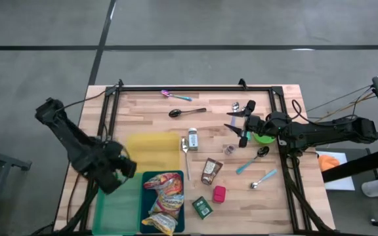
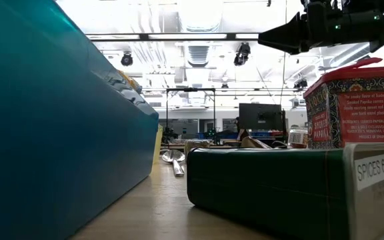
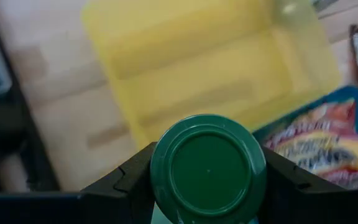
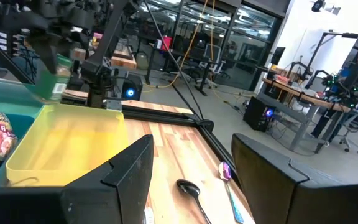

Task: Pick & Place Food Item
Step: Put the green spice bottle into the green bin

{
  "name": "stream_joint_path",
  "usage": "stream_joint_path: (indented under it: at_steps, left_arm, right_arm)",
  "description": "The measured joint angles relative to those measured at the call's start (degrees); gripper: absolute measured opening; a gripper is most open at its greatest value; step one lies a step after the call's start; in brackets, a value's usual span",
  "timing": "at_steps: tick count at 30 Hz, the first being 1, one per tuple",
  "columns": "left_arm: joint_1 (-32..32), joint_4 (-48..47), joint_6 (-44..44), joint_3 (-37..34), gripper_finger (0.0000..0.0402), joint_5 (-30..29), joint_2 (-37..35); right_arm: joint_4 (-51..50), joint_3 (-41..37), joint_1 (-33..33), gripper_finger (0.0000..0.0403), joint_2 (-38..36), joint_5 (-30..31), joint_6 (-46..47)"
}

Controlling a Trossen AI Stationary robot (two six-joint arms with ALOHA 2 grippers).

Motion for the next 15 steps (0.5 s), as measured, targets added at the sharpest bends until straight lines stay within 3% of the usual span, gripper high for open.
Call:
stream_joint_path:
  at_steps: [7, 15]
  left_arm:
    - [-9.83, -8.52, -16.68, 5.19, 0.0196, 3.95, 6.33]
    - [-14.93, -8.62, -28.9, 5.92, 0.0196, 11.69, 11.57]
  right_arm:
    - [0.0, 0.0, 0.0, 0.0215, 0.0, 0.0, 0.02]
    - [0.0, 0.0, 0.0, 0.0215, 0.0, 0.0, 0.02]
